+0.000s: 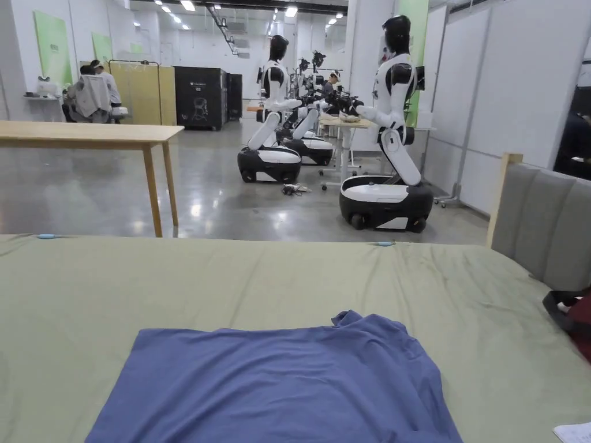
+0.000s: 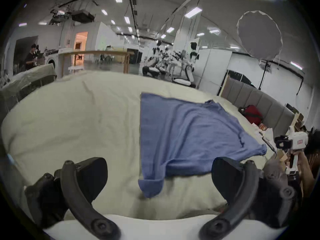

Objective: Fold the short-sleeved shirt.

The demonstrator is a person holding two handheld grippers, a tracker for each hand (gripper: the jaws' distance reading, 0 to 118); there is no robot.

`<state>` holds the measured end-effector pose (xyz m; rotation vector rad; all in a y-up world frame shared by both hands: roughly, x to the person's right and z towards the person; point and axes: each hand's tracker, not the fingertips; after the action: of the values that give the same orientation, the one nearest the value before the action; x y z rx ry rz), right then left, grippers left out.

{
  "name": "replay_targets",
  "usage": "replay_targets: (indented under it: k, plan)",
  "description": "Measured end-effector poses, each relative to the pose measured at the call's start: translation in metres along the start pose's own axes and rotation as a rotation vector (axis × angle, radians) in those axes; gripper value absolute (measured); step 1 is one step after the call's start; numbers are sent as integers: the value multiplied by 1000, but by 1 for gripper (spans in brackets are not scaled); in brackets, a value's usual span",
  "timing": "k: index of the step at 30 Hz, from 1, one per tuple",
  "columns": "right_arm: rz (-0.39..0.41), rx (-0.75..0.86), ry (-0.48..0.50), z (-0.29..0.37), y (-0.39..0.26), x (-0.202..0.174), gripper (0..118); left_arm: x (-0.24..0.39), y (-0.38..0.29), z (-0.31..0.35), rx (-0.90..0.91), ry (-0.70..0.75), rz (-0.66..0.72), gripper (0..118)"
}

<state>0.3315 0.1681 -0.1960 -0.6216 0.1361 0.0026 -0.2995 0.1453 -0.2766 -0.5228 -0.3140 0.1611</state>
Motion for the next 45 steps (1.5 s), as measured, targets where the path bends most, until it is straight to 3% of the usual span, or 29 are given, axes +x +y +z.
replay_targets:
  k: [4, 6, 7, 8, 9, 10, 17, 18, 19, 20, 21, 22, 26, 31, 33, 34, 35, 37, 45]
  plan:
    - [-22, 164, 1, 62, 1, -24, 112, 19, 3, 44, 72, 36, -21, 117]
    - [-32, 240, -11, 82, -2, -39, 96, 29, -5, 61, 118, 54, -15, 111]
    - [-29, 281, -41, 88, -6, -46, 74, 35, -10, 68, 155, 67, -26, 97]
    - [-31, 303, -69, 90, -8, -51, 26, 40, -13, 75, 191, 108, -60, 57]
    - [-31, 298, -115, 87, -9, -55, 0, 45, -16, 76, 195, 155, -74, 12]
    - [-46, 303, -139, 86, -10, -53, 0, 48, -18, 78, 203, 211, -95, 0]
    - [-141, 301, -37, 83, -5, -56, 0, 38, -15, 53, 132, 150, -62, 0]
    - [-162, 311, -5, 84, -4, -56, 0, 35, -12, 44, 97, 154, -62, 9]
    - [-175, 326, 12, 85, -3, -57, 0, 32, -8, 33, 47, 156, -66, 27]
    - [-178, 335, 24, 86, -3, -58, 0, 29, -2, 23, 24, 165, -66, 76]
    - [-176, 331, 22, 86, -2, -58, 0, 23, 0, 9, -16, 163, -58, 107]
    - [-178, 327, 19, 85, -2, -58, 0, 17, 0, -4, -61, 150, -41, 114]
    - [-172, 300, 16, 82, 0, -64, 0, 1, -7, -43, -179, 93, -21, 112]
    - [-167, 253, 21, 76, 1, -66, 0, 3, -24, -73, -258, 152, -189, 111]
    - [-175, 238, 30, 75, 1, -68, 0, 2, -29, -73, -250, 144, -183, 108]
    - [-179, 233, 33, 76, 1, -68, 0, 4, -31, -70, -238, 133, -172, 102]
    - [-182, 228, 36, 75, 1, -69, 0, 5, -33, -68, -208, 113, -149, 74]
    - [-187, 216, 34, 73, 1, -70, 0, 1, -34, -66, -194, 124, -135, 7]
    - [-133, 192, 11, 64, 9, -58, 0, 4, -32, -61, -167, 112, -133, 5]
